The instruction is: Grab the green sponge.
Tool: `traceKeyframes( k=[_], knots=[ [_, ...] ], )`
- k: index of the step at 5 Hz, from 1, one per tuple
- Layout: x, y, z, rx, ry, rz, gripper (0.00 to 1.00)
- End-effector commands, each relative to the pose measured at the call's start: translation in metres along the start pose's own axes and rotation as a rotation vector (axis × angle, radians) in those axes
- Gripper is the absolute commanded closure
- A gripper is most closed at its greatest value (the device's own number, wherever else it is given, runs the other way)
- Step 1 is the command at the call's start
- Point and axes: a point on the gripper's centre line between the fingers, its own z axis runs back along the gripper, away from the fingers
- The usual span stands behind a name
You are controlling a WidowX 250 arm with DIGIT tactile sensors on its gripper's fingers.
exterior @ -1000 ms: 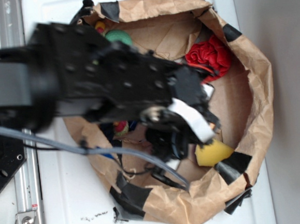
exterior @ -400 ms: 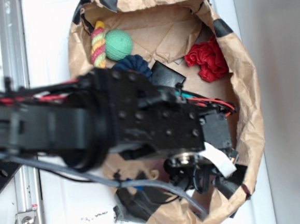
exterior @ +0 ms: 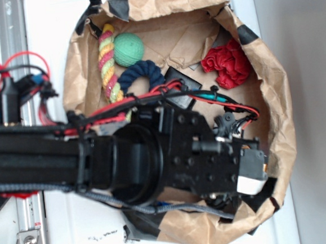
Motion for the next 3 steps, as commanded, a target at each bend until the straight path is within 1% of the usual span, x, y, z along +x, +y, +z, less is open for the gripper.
traceKeyframes(
  k=[1, 2, 3],
  knots=[
    [-0.003, 0.027, 0.095, 0.040, 0.001, 0.055, 1.00],
    [-0.024, 0.050, 0.145, 0.097, 0.024, 0.269, 1.00],
    [-0.034, 0.055, 0.172, 0.026, 0.059, 0.446, 1.00]
  ],
)
